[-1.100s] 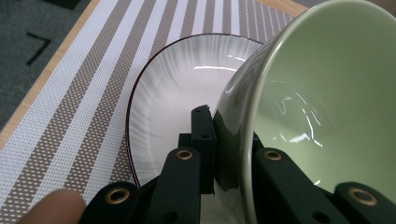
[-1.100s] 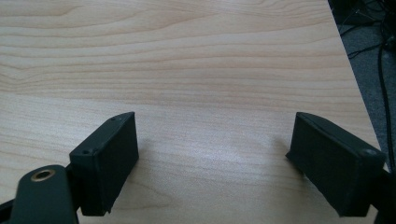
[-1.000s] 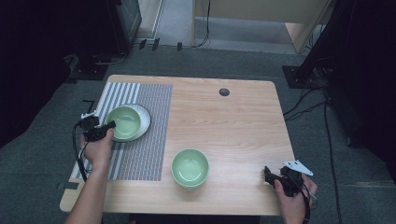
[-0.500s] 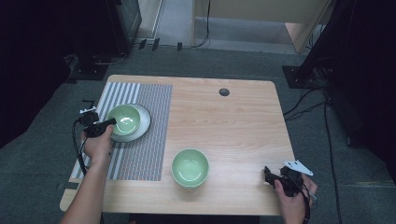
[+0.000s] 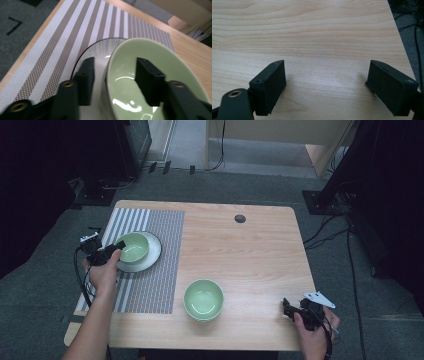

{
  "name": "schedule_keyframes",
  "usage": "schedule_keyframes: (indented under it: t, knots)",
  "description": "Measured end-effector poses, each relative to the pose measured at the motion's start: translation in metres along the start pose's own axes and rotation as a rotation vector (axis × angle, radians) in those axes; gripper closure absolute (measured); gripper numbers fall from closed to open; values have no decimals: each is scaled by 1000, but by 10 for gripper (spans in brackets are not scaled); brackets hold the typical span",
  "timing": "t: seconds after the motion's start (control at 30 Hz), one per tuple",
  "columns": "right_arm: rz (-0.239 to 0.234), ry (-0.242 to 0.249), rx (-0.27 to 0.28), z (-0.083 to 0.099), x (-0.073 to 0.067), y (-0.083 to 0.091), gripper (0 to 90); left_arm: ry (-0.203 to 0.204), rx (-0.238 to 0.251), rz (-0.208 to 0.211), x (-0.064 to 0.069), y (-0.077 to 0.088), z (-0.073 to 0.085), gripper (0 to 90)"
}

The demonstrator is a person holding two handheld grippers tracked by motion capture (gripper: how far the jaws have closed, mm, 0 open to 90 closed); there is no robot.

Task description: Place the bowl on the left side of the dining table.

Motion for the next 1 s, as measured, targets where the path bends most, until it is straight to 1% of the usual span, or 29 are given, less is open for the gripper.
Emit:
schedule_keyframes:
  t: [0.03, 0.1, 0.13, 0.17, 0.2, 0.23, 0.27, 0.3, 0.33, 0.37, 0.4, 0.43, 0.47, 0.6, 0.63, 0.67, 0.7, 0.77, 0.8, 0.93, 1.0]
  knots:
    - [0, -1, -1, 0, 0, 0, 153, -9, 6, 6, 2, 2, -1, 404]
    - [0, 1, -1, 0, 0, 0, 153, -38, 16, 9, 5, 5, -2, 279]
    - [0, -1, -1, 0, 0, 0, 153, -49, 25, 17, 6, 6, -2, 228]
    - [0, -1, -1, 0, 0, 0, 153, -49, 25, 17, 6, 6, -2, 173]
    - [0, -1, -1, 0, 0, 0, 153, -89, 38, 30, 10, 10, -1, 131]
    - [0, -1, -1, 0, 0, 0, 153, -89, 38, 30, 10, 10, -1, 118]
    - [0, 0, 0, 0, 0, 0, 153, -113, 21, 17, 12, 11, 2, 118]
    - [0, -2, -1, 0, 0, 0, 153, -117, 17, 14, 13, 11, 3, 118]
    - [0, 0, 0, 0, 0, 0, 152, -128, 16, 1, 13, 12, 4, 118]
    - [-1, 1, 0, 0, 0, 0, 152, -143, 16, -13, 14, 13, 5, 117]
    - [-1, 1, 0, 0, 0, 0, 152, -143, 16, -13, 14, 13, 5, 115]
    - [1, 2, -2, 0, 0, 0, 142, -163, 25, -20, 15, 16, 6, 102]
    - [2, 1, -2, 0, -1, 0, 140, -171, 35, -22, 15, 18, 6, 101]
    - [3, 2, -5, 0, -1, -1, 128, -192, 64, -21, 16, 24, 6, 90]
    - [3, 2, -5, 0, -1, -1, 128, -192, 64, -21, 16, 24, 6, 89]
    - [2, 0, -9, 0, -2, -1, 112, -208, 72, -31, 17, 28, 6, 89]
    - [3, 0, -11, 0, -2, -2, 106, -212, 82, -38, 17, 29, 5, 89]
    - [3, -2, -12, 0, -2, -2, 99, -218, 82, -35, 17, 31, 5, 89]
    - [4, -1, -12, 0, -3, -2, 95, -227, 90, -41, 18, 34, 5, 89]
    - [4, -3, -16, 0, -4, -3, 77, -231, 101, -41, 19, 38, 5, 89]
    - [9, -2, -17, -1, -4, -4, 67, -242, 110, -40, 21, 41, 6, 89]
Point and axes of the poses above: each handheld gripper's, and its own axes: y roughly backward along the jaws, z roughly out of its underside, x roughly to its right, the point moved 8 cm from there along -y, roughly forward along the jaws, and after that the axes turned 8 degrees about -y, right-handed, at the moved point
